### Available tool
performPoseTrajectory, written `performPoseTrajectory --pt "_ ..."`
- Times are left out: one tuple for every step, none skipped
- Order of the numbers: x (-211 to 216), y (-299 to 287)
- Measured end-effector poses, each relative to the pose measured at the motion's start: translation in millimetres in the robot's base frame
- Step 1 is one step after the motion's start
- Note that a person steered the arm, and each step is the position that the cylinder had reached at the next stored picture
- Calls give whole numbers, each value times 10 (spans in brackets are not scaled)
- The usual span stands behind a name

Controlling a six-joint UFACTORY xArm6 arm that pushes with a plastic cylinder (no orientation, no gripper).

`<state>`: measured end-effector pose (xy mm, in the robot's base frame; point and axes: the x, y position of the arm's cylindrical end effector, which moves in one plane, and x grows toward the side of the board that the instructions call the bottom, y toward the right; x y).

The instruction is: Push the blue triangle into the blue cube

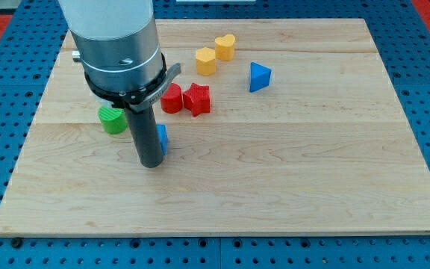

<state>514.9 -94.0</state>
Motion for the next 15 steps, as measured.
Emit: performPoseTrajectory --pt "-40 0" --pt "-52 16" --pt "-52 16" --pt "156 273" --pt "26 1105" --pt "-600 1880" --pt "-1275 2374" --pt "-1904 2319" --pt "-1890 1981" --pt "-1691 1728" --pt "-1982 1762" --pt "-1888 1172" --pt "-1629 1399" --pt "-1601 1466" --pt "-1476 1526"
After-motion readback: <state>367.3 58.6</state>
